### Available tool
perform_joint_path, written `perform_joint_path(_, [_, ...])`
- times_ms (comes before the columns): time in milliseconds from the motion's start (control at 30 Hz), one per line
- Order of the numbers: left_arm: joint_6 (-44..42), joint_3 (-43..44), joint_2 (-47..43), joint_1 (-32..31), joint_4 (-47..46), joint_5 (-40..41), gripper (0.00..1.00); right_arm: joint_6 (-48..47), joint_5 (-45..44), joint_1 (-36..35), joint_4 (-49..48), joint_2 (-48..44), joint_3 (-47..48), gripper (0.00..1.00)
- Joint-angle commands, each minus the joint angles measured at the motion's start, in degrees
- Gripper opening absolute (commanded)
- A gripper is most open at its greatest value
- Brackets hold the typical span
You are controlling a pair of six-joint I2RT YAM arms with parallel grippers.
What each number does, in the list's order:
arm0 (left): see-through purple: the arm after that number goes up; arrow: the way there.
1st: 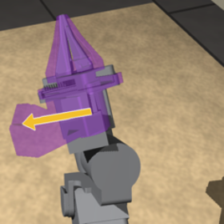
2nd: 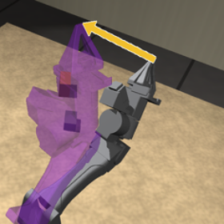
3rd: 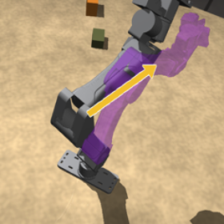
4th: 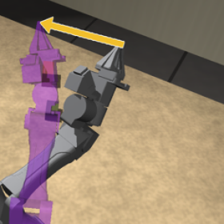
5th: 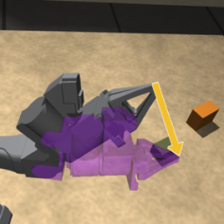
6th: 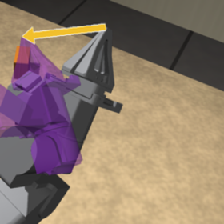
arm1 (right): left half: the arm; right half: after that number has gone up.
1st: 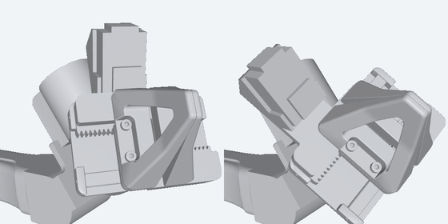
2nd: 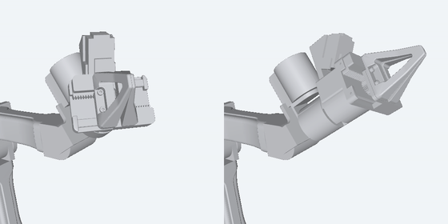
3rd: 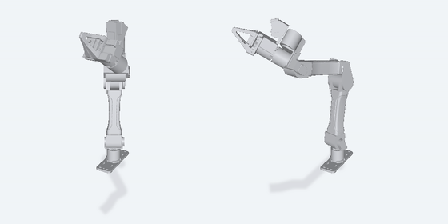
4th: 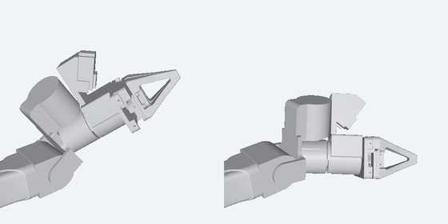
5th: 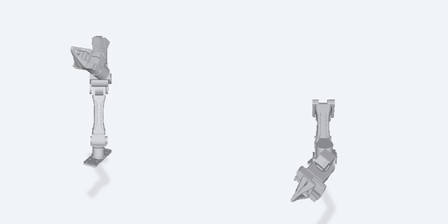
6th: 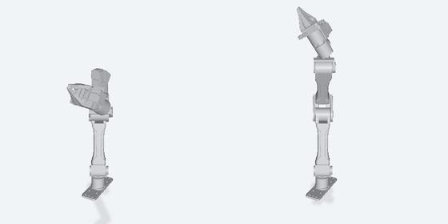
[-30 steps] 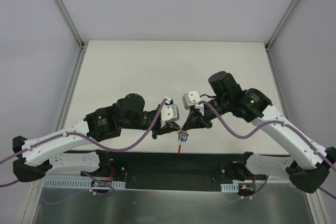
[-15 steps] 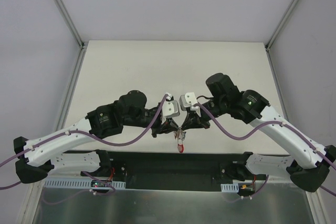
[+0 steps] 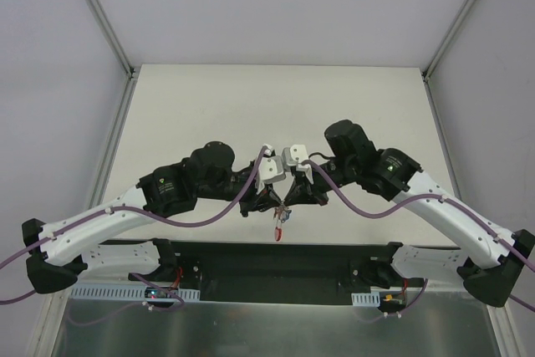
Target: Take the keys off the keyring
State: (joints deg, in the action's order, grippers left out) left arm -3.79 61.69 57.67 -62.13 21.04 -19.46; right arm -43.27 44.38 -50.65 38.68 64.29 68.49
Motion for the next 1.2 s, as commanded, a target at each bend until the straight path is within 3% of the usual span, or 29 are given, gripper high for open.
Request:
perform_joint_path(0, [1.33, 2.3, -0.45, 0.96, -19.45, 1.8, 0.0, 6.43, 4.49, -2.96, -8.0, 0.4, -1.78, 0.01])
perform_joint_path(600, [3.53, -2.27, -2.82, 1.04, -20.86, 0.65, 0.0, 10.92, 1.76, -2.96, -14.06, -2.41, -3.71, 0.01])
perform_joint_path(1167, [6.52, -2.98, -4.06, 1.22, -20.86, 0.92, 0.0, 12.68, -2.54, -2.17, -18.81, -8.65, -5.91, 0.32])
